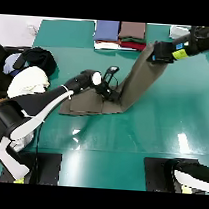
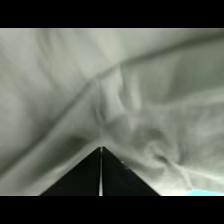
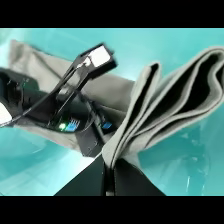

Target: Fold the shirts.

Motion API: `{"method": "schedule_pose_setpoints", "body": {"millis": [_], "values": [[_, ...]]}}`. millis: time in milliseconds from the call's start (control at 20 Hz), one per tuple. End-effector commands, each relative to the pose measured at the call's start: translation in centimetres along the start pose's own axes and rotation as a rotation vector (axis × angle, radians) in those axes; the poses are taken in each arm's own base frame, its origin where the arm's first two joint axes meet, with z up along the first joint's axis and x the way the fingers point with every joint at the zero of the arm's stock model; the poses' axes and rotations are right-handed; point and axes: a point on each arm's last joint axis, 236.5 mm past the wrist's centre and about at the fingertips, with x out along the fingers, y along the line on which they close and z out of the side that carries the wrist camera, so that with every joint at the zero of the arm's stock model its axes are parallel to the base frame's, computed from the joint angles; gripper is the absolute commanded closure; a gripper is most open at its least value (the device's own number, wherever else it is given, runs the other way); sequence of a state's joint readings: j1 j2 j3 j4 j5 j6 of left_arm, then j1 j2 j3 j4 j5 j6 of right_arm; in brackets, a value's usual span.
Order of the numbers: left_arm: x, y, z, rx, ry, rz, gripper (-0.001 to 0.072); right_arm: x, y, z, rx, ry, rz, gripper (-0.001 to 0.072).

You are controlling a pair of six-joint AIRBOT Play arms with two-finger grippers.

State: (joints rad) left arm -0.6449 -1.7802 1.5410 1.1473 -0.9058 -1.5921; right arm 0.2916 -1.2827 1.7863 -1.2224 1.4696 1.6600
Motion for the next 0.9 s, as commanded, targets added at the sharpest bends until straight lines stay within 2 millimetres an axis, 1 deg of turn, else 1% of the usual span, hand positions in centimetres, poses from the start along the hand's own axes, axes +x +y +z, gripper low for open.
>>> {"method": "schedule_pose_setpoints", "body": {"millis": [0,100,150,250,300,350,400,500,550,600,650,700,750,800,850], "values": [[-5.7,2.5,3.4,0.008,-0.100,0.056,0.0687,1.5,3.0,0.5,-0.027,0.017,0.043,0.0699],[-12.0,5.9,5.5,0.015,-0.192,0.145,0.0687,3.2,5.2,0.5,-0.049,0.020,0.077,0.0698],[-15.7,7.9,6.3,0.015,-0.245,0.203,0.0687,4.2,6.4,0.6,-0.051,0.018,0.096,0.0699],[-23.6,11.8,7.2,0.005,-0.357,0.332,0.0687,6.8,10.0,0.3,-0.091,0.017,0.148,0.0698],[-27.6,13.4,7.2,-0.005,-0.415,0.397,0.0687,8.5,12.0,-0.1,-0.109,0.020,0.177,0.0698],[-31.2,14.7,6.9,-0.018,-0.468,0.449,0.0687,10.2,14.2,-0.5,-0.121,0.019,0.207,0.0697],[-34.8,15.6,6.6,-0.033,-0.525,0.497,0.0686,12.3,16.8,-1.1,-0.135,0.017,0.254,0.0696],[-40.2,16.6,5.6,-0.061,-0.618,0.560,0.0686,16.7,21.7,-2.2,-0.139,-0.005,0.342,0.0695],[-42.1,16.7,5.1,-0.073,-0.650,0.576,0.0687,18.8,23.6,-2.8,-0.151,-0.021,0.378,0.0678],[-43.5,16.7,4.5,-0.081,-0.672,0.590,0.0686,20.6,25.6,-3.7,-0.180,-0.028,0.425,0.0496],[-44.3,16.7,4.0,-0.085,-0.676,0.599,0.0686,21.6,26.9,-4.5,-0.199,-0.018,0.461,0.0372],[-44.8,16.7,3.4,-0.090,-0.675,0.606,0.0686,22.3,27.0,-5.1,-0.226,0.004,0.454,0.0373],[-44.8,16.6,3.1,-0.086,-0.662,0.608,0.0687,22.4,26.2,-5.2,-0.254,0.026,0.425,0.0373],[-44.6,16.6,2.6,-0.077,-0.637,0.611,0.0686,22.2,24.8,-4.9,-0.280,0.039,0.383,0.0373],[-44.1,16.4,2.2,-0.086,-0.616,0.596,0.0687,21.7,23.0,-4.3,-0.296,0.046,0.332,0.0373]]}}
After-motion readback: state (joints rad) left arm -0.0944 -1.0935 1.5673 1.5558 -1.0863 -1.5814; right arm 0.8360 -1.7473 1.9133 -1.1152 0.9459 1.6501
